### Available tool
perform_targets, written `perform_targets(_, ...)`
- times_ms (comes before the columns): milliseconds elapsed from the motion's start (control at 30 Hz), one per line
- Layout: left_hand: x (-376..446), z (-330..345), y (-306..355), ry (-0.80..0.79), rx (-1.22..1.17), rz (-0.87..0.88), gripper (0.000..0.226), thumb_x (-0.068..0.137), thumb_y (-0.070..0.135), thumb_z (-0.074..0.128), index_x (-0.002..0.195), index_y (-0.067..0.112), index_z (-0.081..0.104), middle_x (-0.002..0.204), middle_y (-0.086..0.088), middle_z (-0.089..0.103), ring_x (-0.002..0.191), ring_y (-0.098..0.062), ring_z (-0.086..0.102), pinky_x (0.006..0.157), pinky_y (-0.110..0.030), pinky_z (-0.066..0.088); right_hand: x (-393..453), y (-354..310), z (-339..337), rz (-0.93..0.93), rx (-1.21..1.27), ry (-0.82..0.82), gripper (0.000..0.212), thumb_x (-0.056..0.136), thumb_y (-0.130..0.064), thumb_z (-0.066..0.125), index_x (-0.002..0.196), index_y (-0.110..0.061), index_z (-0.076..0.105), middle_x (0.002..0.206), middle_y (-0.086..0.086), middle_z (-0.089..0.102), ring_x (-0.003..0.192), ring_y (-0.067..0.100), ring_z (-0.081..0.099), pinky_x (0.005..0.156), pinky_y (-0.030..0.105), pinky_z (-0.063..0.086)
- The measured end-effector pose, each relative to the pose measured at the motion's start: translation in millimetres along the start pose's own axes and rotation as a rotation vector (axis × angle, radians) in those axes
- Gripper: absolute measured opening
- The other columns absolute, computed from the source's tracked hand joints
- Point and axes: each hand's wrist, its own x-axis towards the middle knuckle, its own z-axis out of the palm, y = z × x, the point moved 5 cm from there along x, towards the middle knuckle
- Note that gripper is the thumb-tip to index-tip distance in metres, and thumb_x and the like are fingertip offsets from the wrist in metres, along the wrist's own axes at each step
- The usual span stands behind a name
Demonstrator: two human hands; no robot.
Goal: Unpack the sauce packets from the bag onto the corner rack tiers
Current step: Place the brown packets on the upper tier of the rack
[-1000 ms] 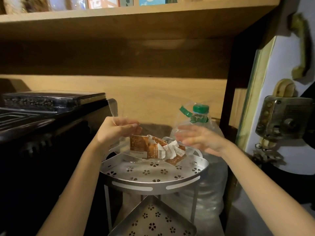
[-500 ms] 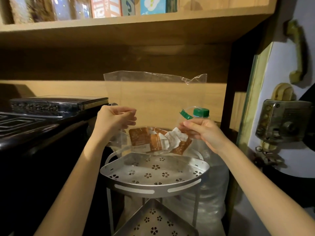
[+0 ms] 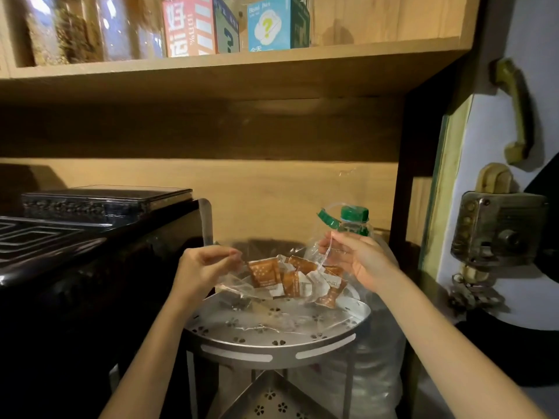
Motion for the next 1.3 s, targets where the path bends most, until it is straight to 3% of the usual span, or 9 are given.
perform_targets(133, 10.6, -3.9, 4.4, 0.079, -0.128, -0.035, 0.013, 0.080, 0.008, 0.065, 0.079, -0.003, 0.071, 0.063, -0.015, 0.069, 0.061, -0.025, 0.064, 0.060, -0.029, 0.054, -1.2, 4.0, -1.7, 0.071, -0.009, -0.019, 0.013, 0.088, -0.007, 0.054, 0.096, -0.002, 0.063, 0.085, 0.012, 0.071, 0.074, 0.019, 0.070, 0.065, 0.028, 0.059)
perform_targets(233, 14.3, -3.3, 1.1, 0.116, -0.119, -0.081, 0.012, 0.081, 0.009, 0.065, 0.077, -0.001, 0.071, 0.058, -0.006, 0.070, 0.059, -0.019, 0.066, 0.055, -0.026, 0.055, -3.2, 20.6, -7.6, 0.169, -0.012, -0.073, 0.040, 0.079, 0.001, 0.062, 0.118, 0.000, 0.053, 0.109, 0.022, 0.066, 0.096, 0.029, 0.067, 0.075, 0.031, 0.059)
perform_targets(367, 17.0, -5.8, -7.3, 0.158, -0.079, -0.111, 0.013, 0.081, 0.010, 0.065, 0.085, -0.001, 0.070, 0.061, -0.002, 0.070, 0.062, -0.016, 0.068, 0.057, -0.029, 0.056, -15.3, 34.8, -6.6, 0.272, -0.475, -0.181, 0.034, 0.078, 0.003, 0.064, 0.108, -0.011, 0.061, 0.104, 0.012, 0.070, 0.101, 0.025, 0.064, 0.096, 0.041, 0.049)
perform_targets(533, 19.1, -8.0, 3.6, 0.262, -0.126, -0.087, 0.012, 0.083, 0.012, 0.064, 0.091, 0.003, 0.067, 0.075, -0.010, 0.069, 0.057, -0.007, 0.068, 0.056, -0.023, 0.055, -7.8, 6.7, -2.2, -0.003, -0.341, 0.021, 0.012, 0.082, -0.001, 0.063, 0.089, -0.009, 0.066, 0.081, 0.004, 0.072, 0.080, 0.019, 0.067, 0.075, 0.031, 0.055)
perform_targets(700, 27.7, -8.5, 21.8, 0.267, -0.059, -0.040, 0.014, 0.084, 0.014, 0.063, 0.094, 0.006, 0.068, 0.077, -0.007, 0.070, 0.059, -0.006, 0.069, 0.053, -0.020, 0.056, -8.3, -5.3, 6.7, -0.062, -0.403, 0.001, 0.016, 0.084, -0.003, 0.061, 0.100, -0.003, 0.065, 0.085, 0.007, 0.073, 0.077, 0.015, 0.071, 0.070, 0.024, 0.058)
perform_targets(867, 35.6, -13.4, 36.3, 0.320, -0.023, 0.016, 0.018, 0.085, 0.017, 0.061, 0.097, 0.006, 0.068, 0.081, -0.008, 0.070, 0.070, -0.012, 0.069, 0.059, -0.021, 0.055, -6.9, -17.8, 11.7, -0.169, -0.430, 0.026, 0.012, 0.085, -0.008, 0.062, 0.096, -0.008, 0.067, 0.090, 0.008, 0.073, 0.084, 0.020, 0.071, 0.079, 0.031, 0.057)
perform_targets(1033, 44.7, -16.0, 49.4, 0.348, -0.074, 0.020, 0.019, 0.085, 0.016, 0.062, 0.099, 0.005, 0.068, 0.083, -0.010, 0.070, 0.072, -0.013, 0.070, 0.061, -0.023, 0.056, -4.6, -35.6, 17.1, -0.228, -0.295, 0.078, 0.016, 0.086, -0.005, 0.059, 0.101, -0.003, 0.063, 0.087, 0.007, 0.071, 0.076, 0.013, 0.069, 0.072, 0.024, 0.057)
perform_targets(1167, 46.7, -19.1, 63.0, 0.378, -0.113, 0.082, 0.021, 0.084, 0.017, 0.062, 0.102, 0.007, 0.067, 0.081, -0.004, 0.069, 0.064, -0.002, 0.068, 0.057, -0.016, 0.055, -4.9, -38.9, 23.8, -0.214, -0.265, 0.072, 0.017, 0.089, -0.004, 0.055, 0.104, 0.000, 0.061, 0.089, 0.010, 0.069, 0.079, 0.016, 0.068, 0.075, 0.026, 0.056)
perform_targets(1300, 49.0, -15.9, 76.8, 0.338, -0.143, 0.111, 0.024, 0.085, 0.018, 0.061, 0.106, 0.006, 0.066, 0.086, -0.006, 0.069, 0.071, -0.004, 0.068, 0.061, -0.017, 0.055, -9.3, -53.2, 24.0, -0.258, -0.158, 0.110, 0.011, 0.092, -0.007, 0.049, 0.095, -0.011, 0.059, 0.089, 0.008, 0.068, 0.082, 0.017, 0.067, 0.075, 0.029, 0.056)
